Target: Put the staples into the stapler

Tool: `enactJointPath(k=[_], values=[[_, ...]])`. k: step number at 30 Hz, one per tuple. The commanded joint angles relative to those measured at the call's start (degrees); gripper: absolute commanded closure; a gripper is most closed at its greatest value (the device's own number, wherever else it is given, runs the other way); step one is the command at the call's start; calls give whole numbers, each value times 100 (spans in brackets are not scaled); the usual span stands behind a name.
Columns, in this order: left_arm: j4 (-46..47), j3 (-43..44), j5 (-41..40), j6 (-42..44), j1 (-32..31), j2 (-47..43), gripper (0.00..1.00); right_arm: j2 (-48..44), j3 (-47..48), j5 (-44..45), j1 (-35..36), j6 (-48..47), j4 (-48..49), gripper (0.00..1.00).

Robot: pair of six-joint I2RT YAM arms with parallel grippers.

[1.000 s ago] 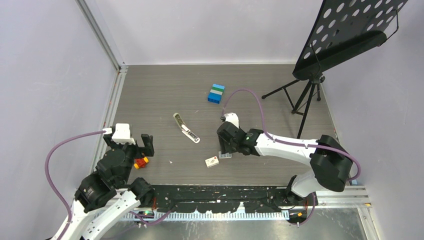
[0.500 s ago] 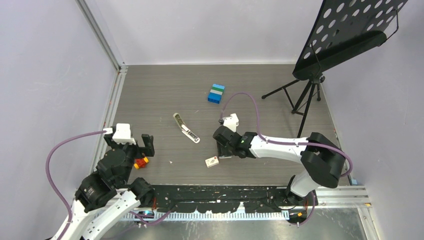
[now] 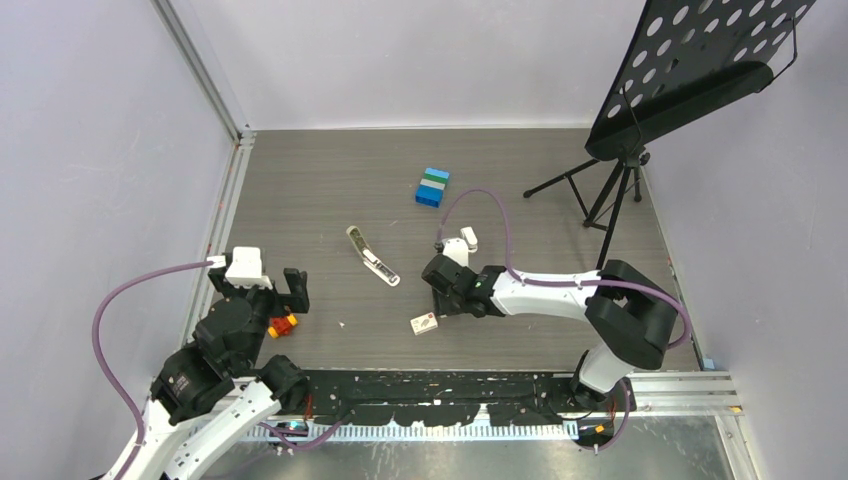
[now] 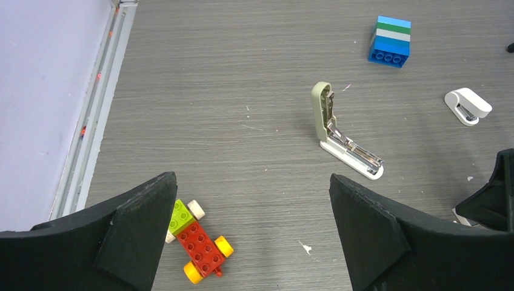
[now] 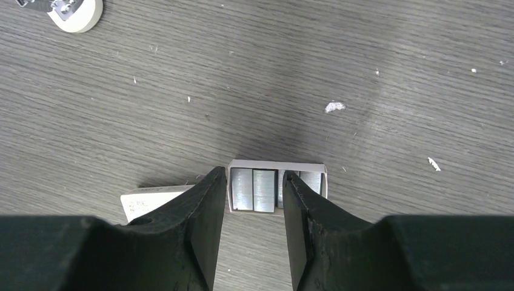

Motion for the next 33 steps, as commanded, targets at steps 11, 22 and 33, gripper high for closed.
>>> enactJointPath(k=[11, 22, 33], values=[[300, -25, 56, 67, 12, -40, 0, 33, 23, 2, 87, 38, 168, 71], [296, -26, 56, 67, 12, -49, 0, 74, 492, 396, 275, -375, -475, 82], [308, -35, 65, 67, 12, -53, 0, 72, 822, 780, 490, -627, -907, 81]])
